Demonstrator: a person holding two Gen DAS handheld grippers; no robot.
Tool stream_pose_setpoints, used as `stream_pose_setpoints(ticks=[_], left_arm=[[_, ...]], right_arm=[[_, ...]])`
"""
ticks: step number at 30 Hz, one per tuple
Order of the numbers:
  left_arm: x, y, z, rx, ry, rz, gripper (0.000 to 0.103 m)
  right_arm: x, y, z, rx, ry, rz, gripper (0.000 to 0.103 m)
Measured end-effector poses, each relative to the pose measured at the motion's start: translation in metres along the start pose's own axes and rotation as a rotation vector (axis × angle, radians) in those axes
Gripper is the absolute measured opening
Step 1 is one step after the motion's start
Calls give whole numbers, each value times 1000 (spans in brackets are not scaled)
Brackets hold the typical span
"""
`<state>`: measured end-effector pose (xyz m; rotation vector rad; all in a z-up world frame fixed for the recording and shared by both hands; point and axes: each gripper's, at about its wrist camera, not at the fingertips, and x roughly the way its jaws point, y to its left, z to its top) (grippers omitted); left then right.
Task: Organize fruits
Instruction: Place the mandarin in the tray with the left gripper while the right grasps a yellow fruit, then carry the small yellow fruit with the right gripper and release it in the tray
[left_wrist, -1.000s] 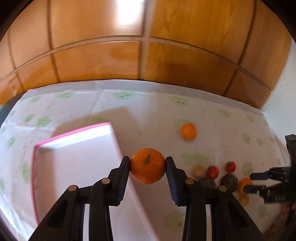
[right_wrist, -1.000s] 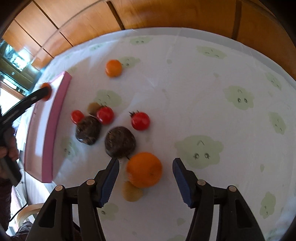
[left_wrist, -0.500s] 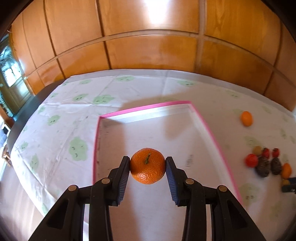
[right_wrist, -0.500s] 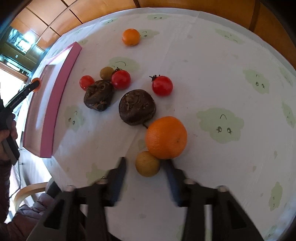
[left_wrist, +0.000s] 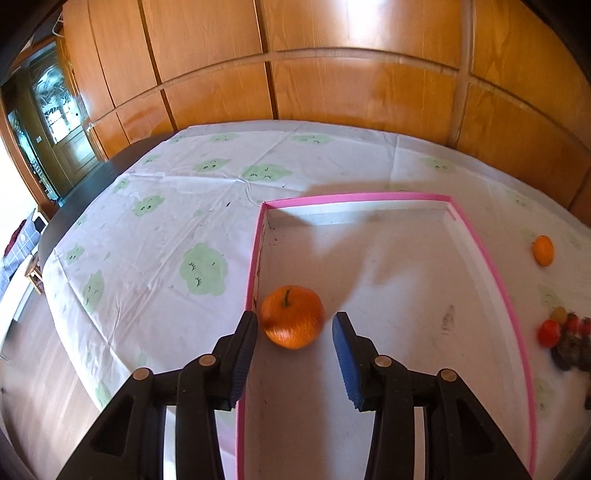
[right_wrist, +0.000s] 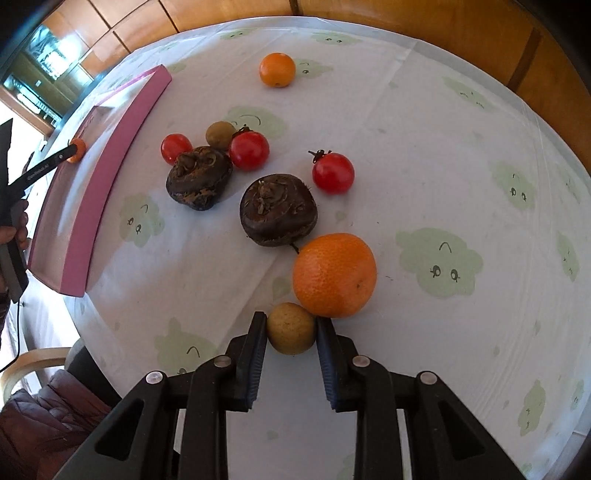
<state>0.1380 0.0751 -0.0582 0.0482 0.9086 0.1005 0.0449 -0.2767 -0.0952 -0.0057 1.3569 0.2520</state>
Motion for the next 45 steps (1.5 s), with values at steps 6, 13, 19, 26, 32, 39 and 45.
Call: stream_pose_setpoints(ticks=[6,13,19,26,32,39,45], left_arm=[[-28,1,-20,-48,-32,-41,53],[-55,-7,-48,-33,-64,-65,63],[-68,-14,-59,-23,-84,-99,63],[-83,-14,-63,-23,-116,-121,65],[-87,-9,-65,-28,-127,-120,66],[-86,2,-69,-57,-122,-122,68],[-83,16,-74,-88,-118,-103,70]], right_arm=[[1,14,-1,-28,-9,-44,27],[1,46,-9,-72,7,-76,27],[9,83,-21,-116,-24,-69,27],[12,123,-15,-108,-82,-1,26],[1,165,10,-124,-179,90,26],[-13,217,40,-188,-288,156,26],[0,254,63,-225,-288,158,26]])
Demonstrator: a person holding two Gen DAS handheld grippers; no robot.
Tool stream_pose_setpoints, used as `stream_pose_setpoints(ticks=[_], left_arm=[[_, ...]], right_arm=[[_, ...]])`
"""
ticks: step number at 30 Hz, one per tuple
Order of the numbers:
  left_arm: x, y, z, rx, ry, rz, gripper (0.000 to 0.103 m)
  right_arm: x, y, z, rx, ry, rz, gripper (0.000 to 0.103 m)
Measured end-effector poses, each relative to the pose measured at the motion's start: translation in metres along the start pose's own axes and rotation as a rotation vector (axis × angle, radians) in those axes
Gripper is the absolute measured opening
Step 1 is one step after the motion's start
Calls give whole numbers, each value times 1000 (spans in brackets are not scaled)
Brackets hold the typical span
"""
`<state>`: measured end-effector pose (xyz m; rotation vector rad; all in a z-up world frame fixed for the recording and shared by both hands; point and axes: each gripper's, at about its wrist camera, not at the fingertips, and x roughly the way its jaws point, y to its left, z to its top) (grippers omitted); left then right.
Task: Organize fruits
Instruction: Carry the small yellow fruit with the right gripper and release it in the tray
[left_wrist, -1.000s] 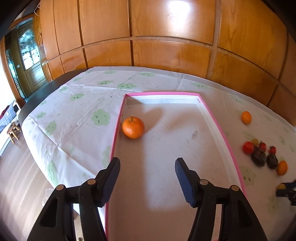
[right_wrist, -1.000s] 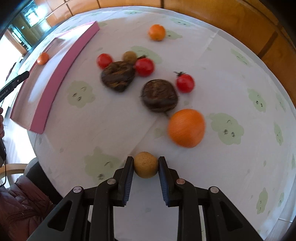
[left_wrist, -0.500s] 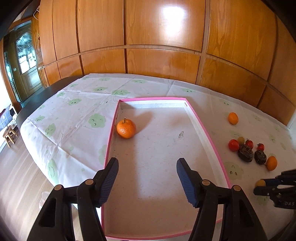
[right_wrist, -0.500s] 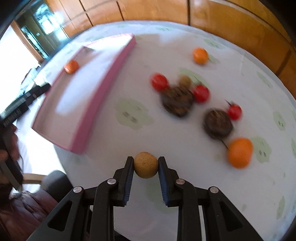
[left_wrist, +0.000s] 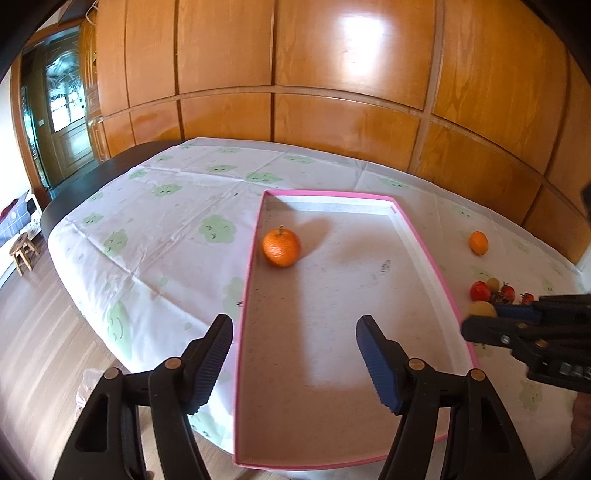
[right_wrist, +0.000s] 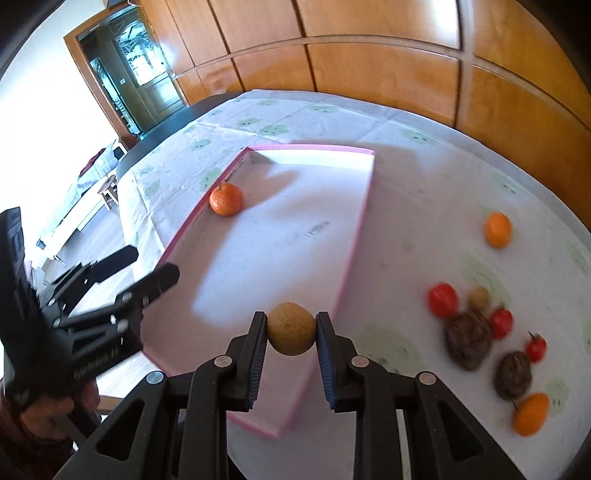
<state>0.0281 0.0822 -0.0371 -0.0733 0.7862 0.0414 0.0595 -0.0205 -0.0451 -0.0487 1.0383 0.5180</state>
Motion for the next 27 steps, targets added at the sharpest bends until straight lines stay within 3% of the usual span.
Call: stream_pose_setpoints(ticks=[15,27], left_arm=[[5,16,-7,-35,20,20,70],[-1,-2,-5,11,4,3,70]], right_arm=[[46,9,35,-20,2,-82,27],[5,-1,17,18,-115,-115,32]])
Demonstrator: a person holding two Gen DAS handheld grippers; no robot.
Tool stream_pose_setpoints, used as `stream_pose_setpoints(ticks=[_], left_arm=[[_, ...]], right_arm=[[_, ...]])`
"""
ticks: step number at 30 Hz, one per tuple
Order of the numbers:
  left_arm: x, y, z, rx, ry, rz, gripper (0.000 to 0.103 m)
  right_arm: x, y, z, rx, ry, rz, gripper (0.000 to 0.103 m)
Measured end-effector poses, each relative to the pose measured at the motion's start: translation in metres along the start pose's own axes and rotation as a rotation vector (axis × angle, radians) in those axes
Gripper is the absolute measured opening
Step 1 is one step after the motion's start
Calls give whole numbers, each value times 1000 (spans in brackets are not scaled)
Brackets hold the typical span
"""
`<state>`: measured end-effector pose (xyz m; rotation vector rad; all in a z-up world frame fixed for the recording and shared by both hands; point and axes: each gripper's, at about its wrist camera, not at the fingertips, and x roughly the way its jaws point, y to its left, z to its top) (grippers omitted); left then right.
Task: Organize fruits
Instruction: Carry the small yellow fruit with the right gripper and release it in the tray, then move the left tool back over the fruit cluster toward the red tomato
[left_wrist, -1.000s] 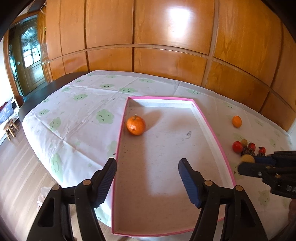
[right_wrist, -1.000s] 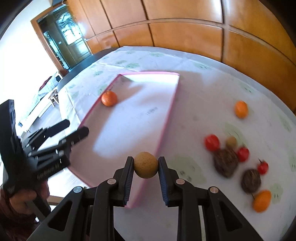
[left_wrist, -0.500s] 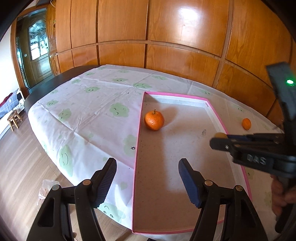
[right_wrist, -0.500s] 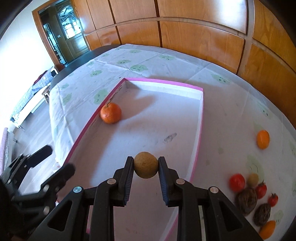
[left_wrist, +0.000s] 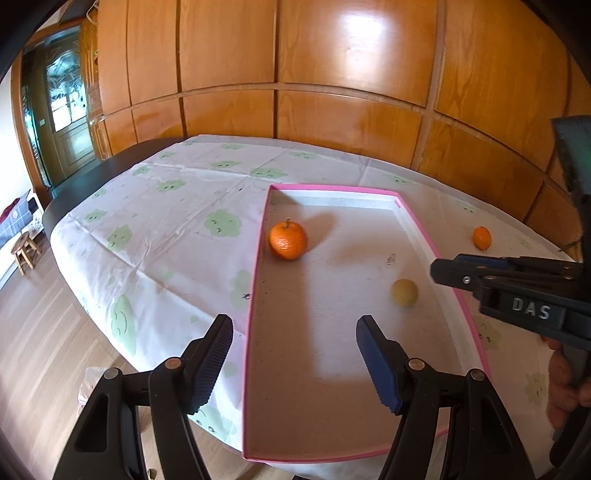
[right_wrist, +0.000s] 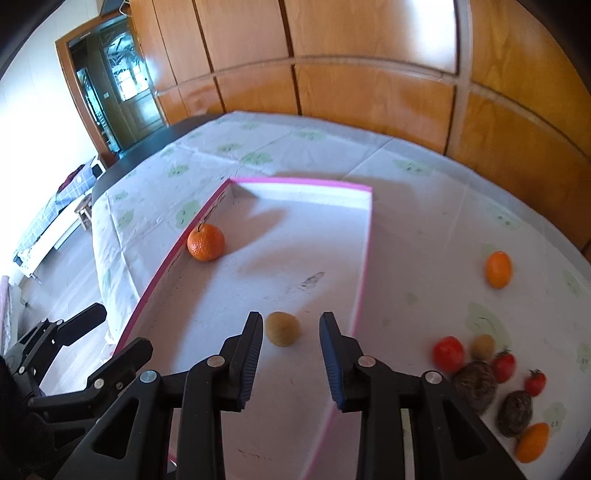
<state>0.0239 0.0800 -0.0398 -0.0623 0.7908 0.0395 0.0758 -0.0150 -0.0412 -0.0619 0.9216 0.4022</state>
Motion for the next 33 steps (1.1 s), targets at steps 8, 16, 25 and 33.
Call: stream_pose_setpoints(ticks=[8,16,25,33], left_arm=[[-6,-13,0,40,-9,-16,70],[-11,-24,-2,73,-16,-32,70],[-14,-40,-4,121,-18,-52,70],[-16,-54,-5,164,-10,-72,70]], right_arm=[[-33,-13,-11,16,-68,-52,32],[-60,-27,-20,17,-106,-91,33],[-83,-62,-29,55,-120,-149,33],[-99,-93,-37,106,-133,-192,33]])
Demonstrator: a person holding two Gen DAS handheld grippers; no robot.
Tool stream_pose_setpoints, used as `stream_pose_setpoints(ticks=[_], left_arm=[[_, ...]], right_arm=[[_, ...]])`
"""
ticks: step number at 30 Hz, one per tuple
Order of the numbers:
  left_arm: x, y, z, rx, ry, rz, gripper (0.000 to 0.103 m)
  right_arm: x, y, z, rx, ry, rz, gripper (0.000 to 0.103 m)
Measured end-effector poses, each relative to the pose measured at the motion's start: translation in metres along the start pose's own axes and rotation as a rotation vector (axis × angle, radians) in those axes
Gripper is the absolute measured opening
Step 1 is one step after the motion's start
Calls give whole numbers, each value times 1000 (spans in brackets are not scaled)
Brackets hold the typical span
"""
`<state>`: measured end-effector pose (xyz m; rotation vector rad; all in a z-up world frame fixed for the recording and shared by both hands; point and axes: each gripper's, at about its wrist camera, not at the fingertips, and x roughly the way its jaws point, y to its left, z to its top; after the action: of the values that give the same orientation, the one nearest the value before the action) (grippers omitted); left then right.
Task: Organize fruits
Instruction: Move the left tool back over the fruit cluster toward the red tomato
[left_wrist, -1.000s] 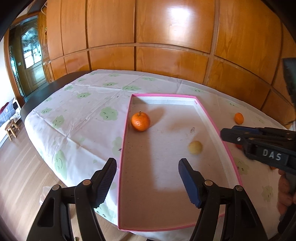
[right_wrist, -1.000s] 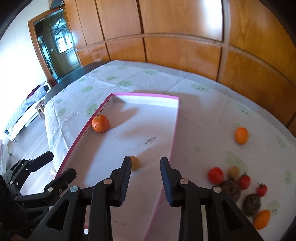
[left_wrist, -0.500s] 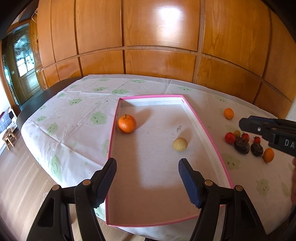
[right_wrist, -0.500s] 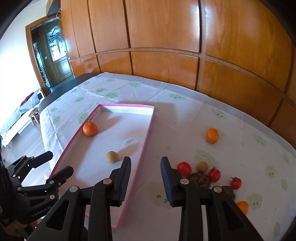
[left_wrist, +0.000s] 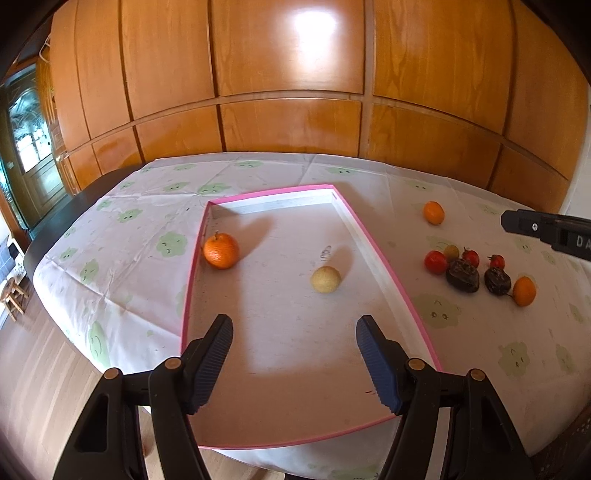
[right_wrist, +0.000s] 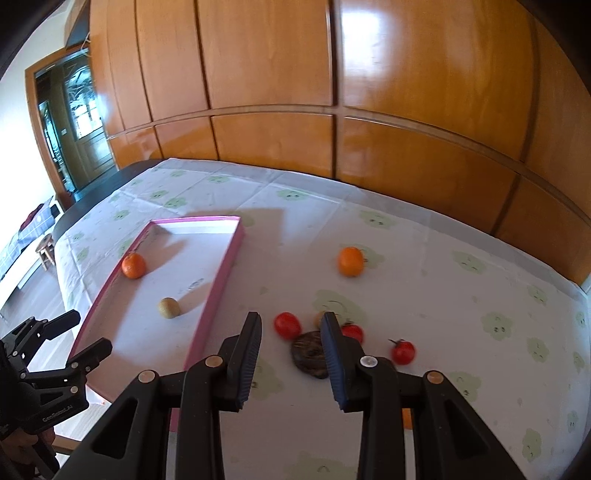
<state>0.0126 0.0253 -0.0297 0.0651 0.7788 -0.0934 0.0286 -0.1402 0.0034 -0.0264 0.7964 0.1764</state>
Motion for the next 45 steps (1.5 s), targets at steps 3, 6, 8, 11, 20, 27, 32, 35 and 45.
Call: stream_pose_setpoints(ticks=[3,6,8,11,20,27,32,35,45], left_arm=[[0,-5,0,13,2,-11,70],[-2,-12,3,28,-6,-28,70],[-5,-16,5,39,-15,-36,70],[-8,-24,8,56,-28,-50,70],[-12,-47,12,108,-30,-89,70],[-8,-68,17,155,-3,-159,70],[1,-84,30,170,32,-223,66],[10,-91,38,167,68,-252,58],[48,-121,55,221,193,-305,40]], right_arm=[[-3,-8,-1,10,-2,-16,33],[-6,-14,-2,-6,-4,-42,33],[-8,-18,-3,-14,-6,-55,34],[-11,-26,-3,-13,-7,-72,33],[-16,-71,-3,28,-1,-143,34],[-4,-131,-13,96,50,-238,33],[3,-173,-25,281,101,-232,34],[2,-182,-26,336,105,-212,34],[1,-178,-21,351,94,-171,33]])
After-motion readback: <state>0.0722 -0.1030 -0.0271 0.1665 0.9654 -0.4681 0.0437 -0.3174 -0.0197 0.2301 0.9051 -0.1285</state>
